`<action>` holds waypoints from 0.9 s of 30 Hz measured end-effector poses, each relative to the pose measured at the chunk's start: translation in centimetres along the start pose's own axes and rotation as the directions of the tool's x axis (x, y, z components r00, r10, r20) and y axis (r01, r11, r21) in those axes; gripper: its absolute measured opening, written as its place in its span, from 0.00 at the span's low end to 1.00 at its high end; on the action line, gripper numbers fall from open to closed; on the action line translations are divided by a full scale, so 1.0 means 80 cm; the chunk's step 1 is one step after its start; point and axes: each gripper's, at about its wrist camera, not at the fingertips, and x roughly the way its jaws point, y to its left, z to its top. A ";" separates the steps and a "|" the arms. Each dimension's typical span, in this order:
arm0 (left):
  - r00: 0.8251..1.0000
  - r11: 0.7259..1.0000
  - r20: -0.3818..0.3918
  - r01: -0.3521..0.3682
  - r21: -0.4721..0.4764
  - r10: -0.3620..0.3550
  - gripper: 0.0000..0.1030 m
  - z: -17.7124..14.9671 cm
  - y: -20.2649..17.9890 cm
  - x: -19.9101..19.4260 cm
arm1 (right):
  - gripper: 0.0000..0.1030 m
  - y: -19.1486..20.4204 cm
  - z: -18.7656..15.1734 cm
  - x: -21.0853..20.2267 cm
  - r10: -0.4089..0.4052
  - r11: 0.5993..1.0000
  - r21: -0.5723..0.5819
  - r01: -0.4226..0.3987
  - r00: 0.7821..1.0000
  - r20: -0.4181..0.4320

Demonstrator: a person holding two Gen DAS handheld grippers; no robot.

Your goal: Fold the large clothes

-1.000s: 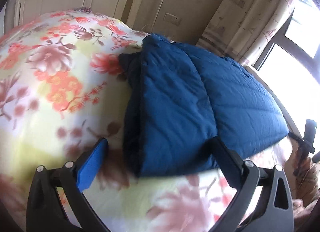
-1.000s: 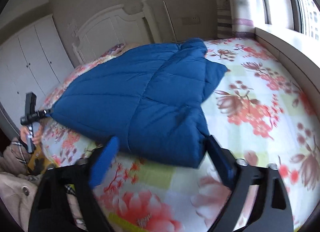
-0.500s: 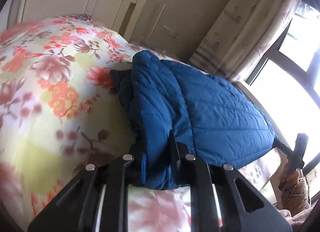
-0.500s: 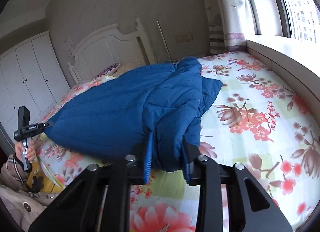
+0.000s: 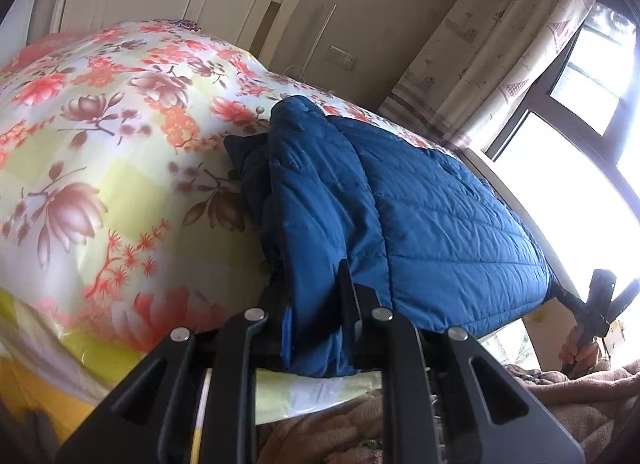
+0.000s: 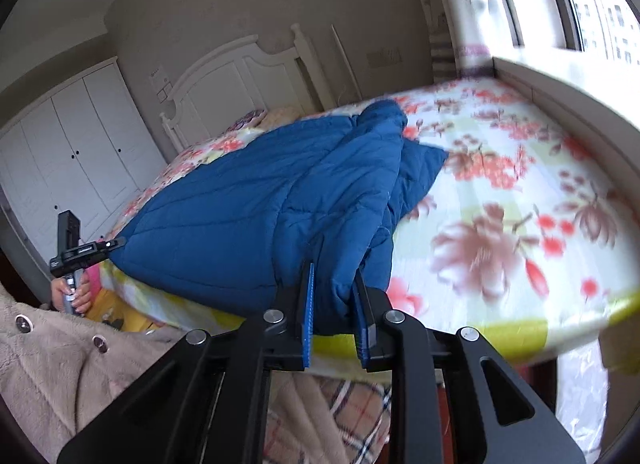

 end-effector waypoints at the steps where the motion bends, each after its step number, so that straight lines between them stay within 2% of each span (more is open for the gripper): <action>1: 1.000 1.000 -0.003 -0.011 0.000 0.011 0.26 0.001 0.001 -0.001 | 0.27 -0.005 0.004 -0.006 -0.020 1.000 0.016 0.020 1.000 0.002; 2: 1.000 1.000 0.001 -0.024 -0.002 0.024 0.29 0.001 0.001 -0.004 | 0.31 -0.008 0.007 -0.013 -0.042 0.999 0.031 0.041 0.999 0.018; 3: 0.999 0.999 0.022 -0.037 -0.016 0.037 0.39 0.003 0.004 -0.012 | 0.42 -0.011 0.015 -0.021 -0.079 0.996 0.045 0.077 0.996 0.041; 4: 0.998 0.999 0.046 -0.044 -0.031 0.046 0.63 0.006 0.006 -0.019 | 0.55 -0.009 0.027 -0.029 -0.124 0.991 0.048 0.121 0.990 0.064; 5: 0.994 0.997 0.089 -0.066 -0.044 0.070 0.76 0.012 0.006 -0.030 | 0.81 -0.006 0.037 -0.035 -0.157 0.987 0.038 0.154 0.984 0.089; 6: 0.981 0.994 0.164 -0.100 -0.040 0.105 0.86 0.024 0.000 -0.045 | 0.96 0.005 0.054 -0.040 -0.168 0.986 0.001 0.169 0.977 0.135; 8: 0.974 0.996 0.208 -0.094 0.005 0.091 0.86 0.047 -0.017 -0.053 | 0.94 0.036 0.087 -0.034 -0.133 0.983 -0.105 0.153 0.976 0.174; 11: 0.971 0.990 0.225 -0.108 0.090 0.085 0.88 0.091 -0.068 -0.037 | 0.86 0.095 0.136 0.007 -0.088 0.964 -0.233 0.128 0.981 0.173; 13: 0.978 0.985 0.201 -0.084 0.153 0.052 0.90 0.110 -0.111 -0.009 | 0.84 0.135 0.158 0.049 -0.022 0.947 -0.315 0.060 0.992 0.122; 14: 0.982 0.978 0.183 -0.078 0.191 0.042 0.90 0.113 -0.131 0.006 | 0.83 0.151 0.164 0.068 -0.018 0.935 -0.351 0.051 0.995 0.098; 16: 0.984 0.951 0.162 -0.114 0.287 0.069 0.90 0.116 -0.171 0.046 | 0.77 0.177 0.174 0.114 -0.039 0.909 -0.413 0.047 0.999 0.026; 18: 0.986 0.919 0.109 -0.160 0.360 0.129 0.90 0.120 -0.197 0.090 | 0.69 0.196 0.185 0.168 -0.072 0.886 -0.463 0.033 0.995 -0.067; 21: 0.981 0.881 0.028 -0.182 0.436 0.189 0.90 0.129 -0.210 0.152 | 0.60 0.196 0.198 0.229 -0.140 0.864 -0.500 0.055 0.981 -0.134; 24: 0.959 0.846 -0.037 -0.229 0.482 0.281 0.90 0.140 -0.202 0.217 | 0.54 0.173 0.205 0.292 -0.209 0.873 -0.481 0.081 0.953 -0.218; 26: 0.949 0.844 -0.087 -0.224 0.487 0.302 0.91 0.150 -0.195 0.252 | 0.54 0.150 0.207 0.334 -0.249 0.881 -0.460 0.110 0.935 -0.252; 27: 0.947 0.855 -0.114 -0.213 0.473 0.299 0.91 0.158 -0.187 0.267 | 0.53 0.135 0.212 0.347 -0.247 0.899 -0.423 0.116 0.931 -0.269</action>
